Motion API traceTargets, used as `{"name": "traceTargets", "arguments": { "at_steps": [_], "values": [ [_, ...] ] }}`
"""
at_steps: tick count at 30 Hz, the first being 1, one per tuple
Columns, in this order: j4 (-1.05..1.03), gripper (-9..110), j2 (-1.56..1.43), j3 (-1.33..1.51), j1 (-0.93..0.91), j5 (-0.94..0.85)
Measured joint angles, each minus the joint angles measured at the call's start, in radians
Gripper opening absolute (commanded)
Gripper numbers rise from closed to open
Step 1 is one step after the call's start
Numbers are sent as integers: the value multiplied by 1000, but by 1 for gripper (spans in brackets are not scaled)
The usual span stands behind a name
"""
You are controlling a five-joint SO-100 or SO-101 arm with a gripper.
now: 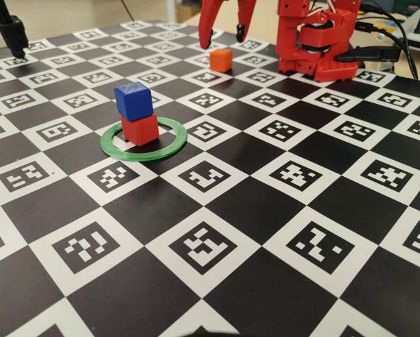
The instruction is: Grab the red cube then put it in the green circle then put the blue cube on top and finally the orange cube on top
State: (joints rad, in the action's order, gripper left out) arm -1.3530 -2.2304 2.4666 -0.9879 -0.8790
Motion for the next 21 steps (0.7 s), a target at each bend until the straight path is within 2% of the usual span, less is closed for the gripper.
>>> {"name": "traceTargets", "arguments": {
  "at_steps": [21],
  "values": [
    [12,42,0,0,0,-175]
  ]
}}
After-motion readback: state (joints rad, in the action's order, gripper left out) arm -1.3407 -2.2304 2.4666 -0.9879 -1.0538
